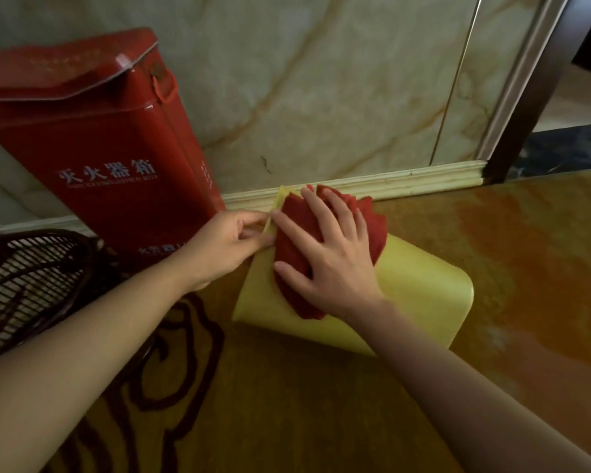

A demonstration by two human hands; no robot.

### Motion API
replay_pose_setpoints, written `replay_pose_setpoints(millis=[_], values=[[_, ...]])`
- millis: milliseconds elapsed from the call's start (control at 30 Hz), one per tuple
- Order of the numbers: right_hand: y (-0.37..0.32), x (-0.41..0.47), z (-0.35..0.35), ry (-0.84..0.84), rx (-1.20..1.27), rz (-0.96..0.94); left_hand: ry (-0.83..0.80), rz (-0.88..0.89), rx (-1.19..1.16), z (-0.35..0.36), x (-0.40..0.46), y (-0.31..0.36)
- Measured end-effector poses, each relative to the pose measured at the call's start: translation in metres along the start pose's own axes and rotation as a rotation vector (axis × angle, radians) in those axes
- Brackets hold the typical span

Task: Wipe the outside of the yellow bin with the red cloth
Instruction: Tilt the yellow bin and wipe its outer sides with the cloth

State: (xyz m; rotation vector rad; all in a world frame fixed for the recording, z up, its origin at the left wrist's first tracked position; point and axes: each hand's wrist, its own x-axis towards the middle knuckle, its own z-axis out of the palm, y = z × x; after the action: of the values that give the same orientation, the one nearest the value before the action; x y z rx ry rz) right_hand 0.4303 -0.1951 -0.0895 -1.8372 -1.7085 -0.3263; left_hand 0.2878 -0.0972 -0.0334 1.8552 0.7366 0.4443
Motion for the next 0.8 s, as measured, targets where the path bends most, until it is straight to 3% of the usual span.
replay_pose_setpoints(millis=[200,367,500,567,700,800], values=[[0.085,-0.026,0.012,0.005,-0.018,-0.003,0.094,-0.166,-0.01,-0.013,0.018,-0.01],[0.116,-0.012,0.016,0.14,0.106,0.571,0.189,-0.243,-0.118,-0.011,0.026,-0.009],[0.102,0.008,0.017,0.183,0.154,0.856,0.043,-0.282,0.062,-0.003,0.0,-0.021],[0.075,0.011,0.021,0.194,0.144,0.738,0.007,-0.282,-0.006,-0.004,-0.005,-0.025],[0.01,0.041,0.03,0.108,0.243,0.156,-0.018,-0.237,-0.103,0.0,0.001,-0.02],[0.005,0.073,0.029,-0.058,0.206,0.133,0.034,-0.213,-0.119,0.002,0.009,-0.016]])
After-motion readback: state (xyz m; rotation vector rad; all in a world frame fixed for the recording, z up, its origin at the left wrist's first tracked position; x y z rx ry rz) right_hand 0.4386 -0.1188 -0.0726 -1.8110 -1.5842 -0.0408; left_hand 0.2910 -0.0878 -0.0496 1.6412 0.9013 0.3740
